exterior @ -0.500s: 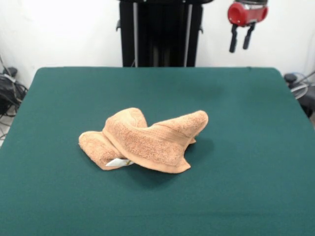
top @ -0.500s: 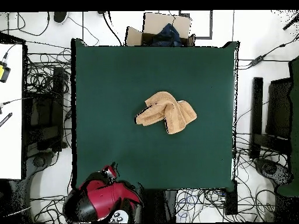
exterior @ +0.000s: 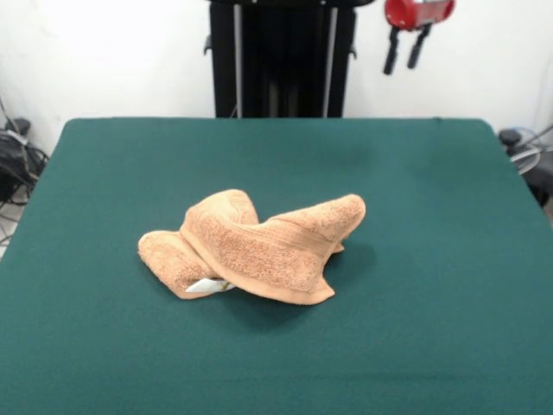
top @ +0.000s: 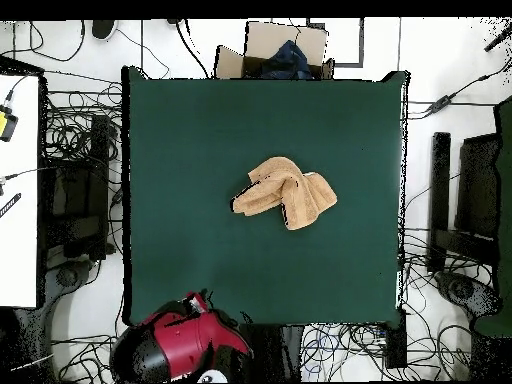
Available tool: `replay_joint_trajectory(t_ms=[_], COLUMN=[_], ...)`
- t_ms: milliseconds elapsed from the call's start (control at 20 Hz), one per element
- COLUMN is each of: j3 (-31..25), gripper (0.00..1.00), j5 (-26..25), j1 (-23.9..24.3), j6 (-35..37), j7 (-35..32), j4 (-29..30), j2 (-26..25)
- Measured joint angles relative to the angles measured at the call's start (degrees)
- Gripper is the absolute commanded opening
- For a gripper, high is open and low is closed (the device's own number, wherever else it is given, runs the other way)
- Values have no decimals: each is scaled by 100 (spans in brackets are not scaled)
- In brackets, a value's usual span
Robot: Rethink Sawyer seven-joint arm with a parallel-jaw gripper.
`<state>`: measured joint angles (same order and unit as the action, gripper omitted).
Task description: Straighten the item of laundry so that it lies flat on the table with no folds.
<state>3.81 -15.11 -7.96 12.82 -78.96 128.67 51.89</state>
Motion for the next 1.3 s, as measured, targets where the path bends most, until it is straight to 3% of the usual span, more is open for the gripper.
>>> replay_joint_trajectory(t_ms=[300,1300], j3=[-74,-824], gripper=[100,100], j5=[-282,-1512], j1=[559,2013], j6=[754,792], j7=[0,0], j4=[-130,-1137], j2=[281,-85])
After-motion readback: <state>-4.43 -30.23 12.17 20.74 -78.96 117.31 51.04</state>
